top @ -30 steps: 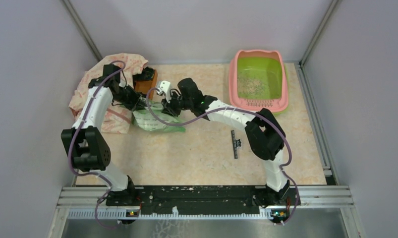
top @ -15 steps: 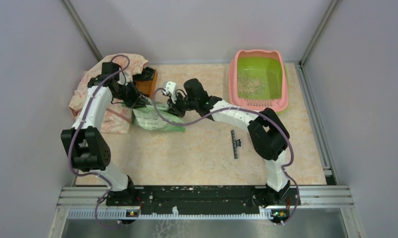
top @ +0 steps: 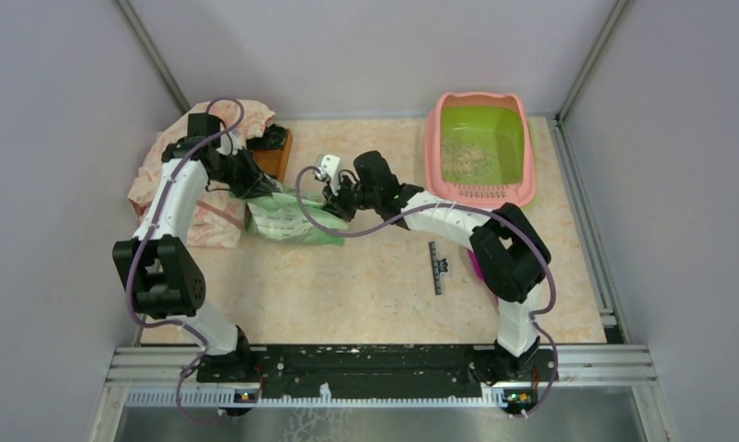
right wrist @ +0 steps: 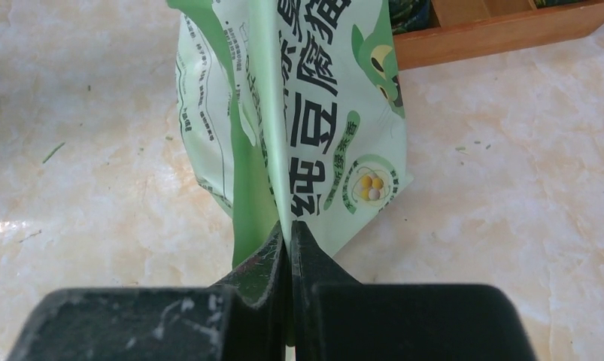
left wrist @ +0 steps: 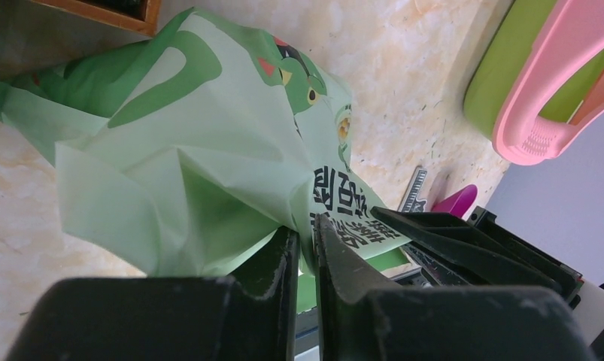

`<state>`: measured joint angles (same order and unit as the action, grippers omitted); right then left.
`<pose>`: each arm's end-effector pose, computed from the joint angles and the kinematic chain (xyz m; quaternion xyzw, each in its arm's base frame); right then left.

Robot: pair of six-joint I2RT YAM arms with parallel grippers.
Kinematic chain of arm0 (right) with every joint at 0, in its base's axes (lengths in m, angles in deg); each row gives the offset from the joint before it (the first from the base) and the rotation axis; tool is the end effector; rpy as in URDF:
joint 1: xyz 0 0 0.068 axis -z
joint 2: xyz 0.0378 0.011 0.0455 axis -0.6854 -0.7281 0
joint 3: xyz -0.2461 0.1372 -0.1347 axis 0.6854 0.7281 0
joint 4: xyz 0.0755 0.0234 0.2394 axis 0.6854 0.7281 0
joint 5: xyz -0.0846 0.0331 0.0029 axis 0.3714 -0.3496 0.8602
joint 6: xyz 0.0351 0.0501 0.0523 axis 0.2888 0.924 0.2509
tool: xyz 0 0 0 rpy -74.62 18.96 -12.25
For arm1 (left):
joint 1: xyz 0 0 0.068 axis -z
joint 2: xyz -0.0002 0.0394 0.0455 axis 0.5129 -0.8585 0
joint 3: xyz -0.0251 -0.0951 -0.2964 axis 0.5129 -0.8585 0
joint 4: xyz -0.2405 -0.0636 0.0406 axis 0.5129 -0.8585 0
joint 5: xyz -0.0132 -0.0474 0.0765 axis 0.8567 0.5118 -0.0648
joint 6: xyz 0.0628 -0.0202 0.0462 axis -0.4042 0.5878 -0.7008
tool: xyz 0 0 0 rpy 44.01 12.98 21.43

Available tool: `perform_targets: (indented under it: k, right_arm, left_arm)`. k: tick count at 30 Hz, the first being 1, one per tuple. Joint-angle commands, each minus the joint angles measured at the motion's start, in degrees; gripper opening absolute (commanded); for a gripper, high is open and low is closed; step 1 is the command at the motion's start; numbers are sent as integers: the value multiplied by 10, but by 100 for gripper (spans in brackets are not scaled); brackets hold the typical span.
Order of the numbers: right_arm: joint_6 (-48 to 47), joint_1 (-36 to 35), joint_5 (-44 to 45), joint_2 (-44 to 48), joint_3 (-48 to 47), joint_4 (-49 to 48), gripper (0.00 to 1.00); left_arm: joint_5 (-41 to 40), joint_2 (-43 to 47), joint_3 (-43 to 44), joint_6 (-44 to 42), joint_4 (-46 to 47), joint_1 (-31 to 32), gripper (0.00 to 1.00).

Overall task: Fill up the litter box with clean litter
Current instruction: Close the cat litter bag at the center of the board, then pick up the clamp at the center of the board.

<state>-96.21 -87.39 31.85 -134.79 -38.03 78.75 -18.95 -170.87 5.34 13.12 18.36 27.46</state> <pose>0.3150 0.3520 0.2759 -0.5134 0.6557 0.3365 0.4396 0.3517 -0.0102 0.3186 -0.1856 0.9256 -0.2654 0.1959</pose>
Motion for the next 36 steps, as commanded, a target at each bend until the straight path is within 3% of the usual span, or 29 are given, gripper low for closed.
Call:
perform_targets:
  k: [1,2,4,5,6,7,8,12,14,16,23,28,36]
  right_arm:
    - [-1,4,17,51,23,-2,0]
    - [-1,4,22,54,26,-2,1]
    - [1,5,31,59,25,5,20]
    - [0,5,33,61,24,11,20]
    - [0,6,36,65,27,13,18]
    - [0,6,38,68,29,14,3]
    - [0,7,40,70,30,16,0]
    - [2,8,43,75,36,20,0]
    - [3,8,43,73,27,36,27]
    - [14,9,50,83,32,38,39]
    - [103,22,165,184,107,37,48]
    - [181,22,250,237,131,139,49]
    - [297,30,365,300,218,309,61]
  left_arm:
    - [-10,5,18,-24,21,-5,16]
    - [-10,4,18,-24,21,-5,16]
    - [-7,5,18,-25,24,-6,15]
    - [-5,5,19,-25,24,-6,14]
    - [-4,4,19,-26,24,-6,14]
    - [-5,4,19,-26,24,-6,14]
    - [-5,4,19,-28,24,-7,13]
    - [2,5,16,-28,30,-6,13]
    - [3,5,16,-28,31,-7,13]
    - [4,6,15,-31,31,-7,13]
    - [2,12,9,-39,37,-8,12]
    - [14,10,-3,-44,46,-11,11]
    - [31,12,-12,-51,56,-15,11]
